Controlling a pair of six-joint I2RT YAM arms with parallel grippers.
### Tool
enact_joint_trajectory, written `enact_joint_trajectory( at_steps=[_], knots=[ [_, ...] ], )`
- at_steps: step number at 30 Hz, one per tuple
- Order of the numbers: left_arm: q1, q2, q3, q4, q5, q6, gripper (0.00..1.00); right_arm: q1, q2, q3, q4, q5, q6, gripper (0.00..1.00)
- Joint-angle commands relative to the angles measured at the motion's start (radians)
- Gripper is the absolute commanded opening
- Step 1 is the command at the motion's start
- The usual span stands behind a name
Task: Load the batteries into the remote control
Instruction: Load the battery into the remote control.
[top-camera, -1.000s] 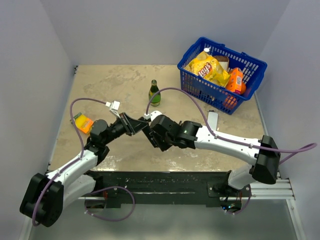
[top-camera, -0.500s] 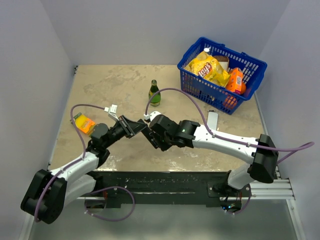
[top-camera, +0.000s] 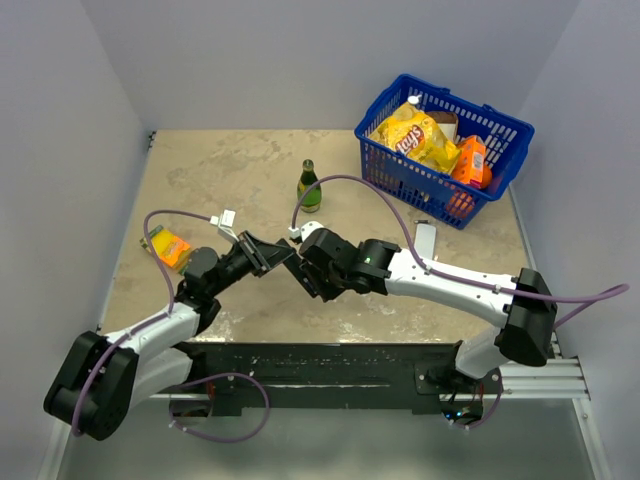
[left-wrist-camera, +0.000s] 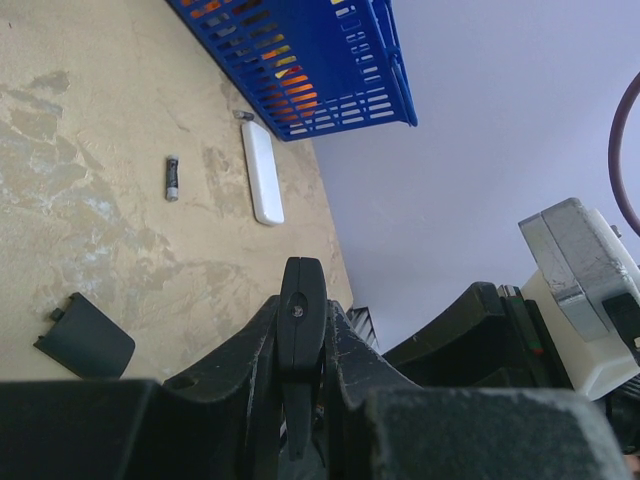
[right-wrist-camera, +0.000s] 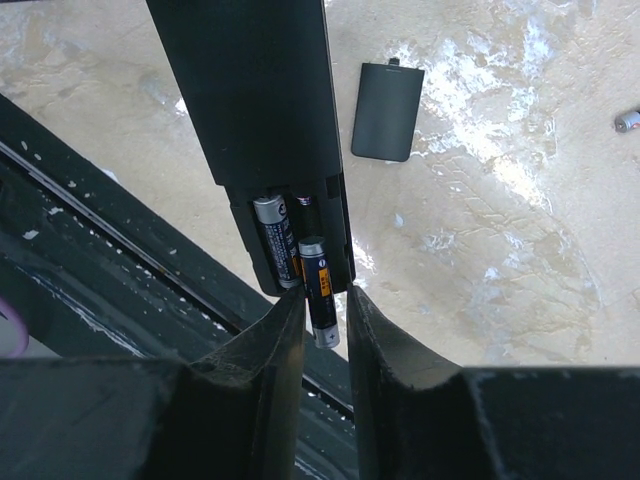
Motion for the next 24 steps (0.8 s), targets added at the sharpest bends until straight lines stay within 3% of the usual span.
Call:
enact_joint_trajectory(
  at_steps=[1,16,24],
  knots=[
    [-0.012,-0.001,0.01,0.104,0.035,-0.059,0.0,-0.007,-0.024,0.015,0.01,0.023,-0.004,0.27],
    [-0.012,0.023,-0.031,0.181,0.021,-0.171,0.0,-0.008,-0.012,0.075,-0.016,0.043,-0.02,0.26],
    [-0.012,0.036,-0.056,0.251,0.012,-0.254,0.0,-0.01,-0.015,0.13,-0.039,0.053,-0.033,0.41]
  ],
)
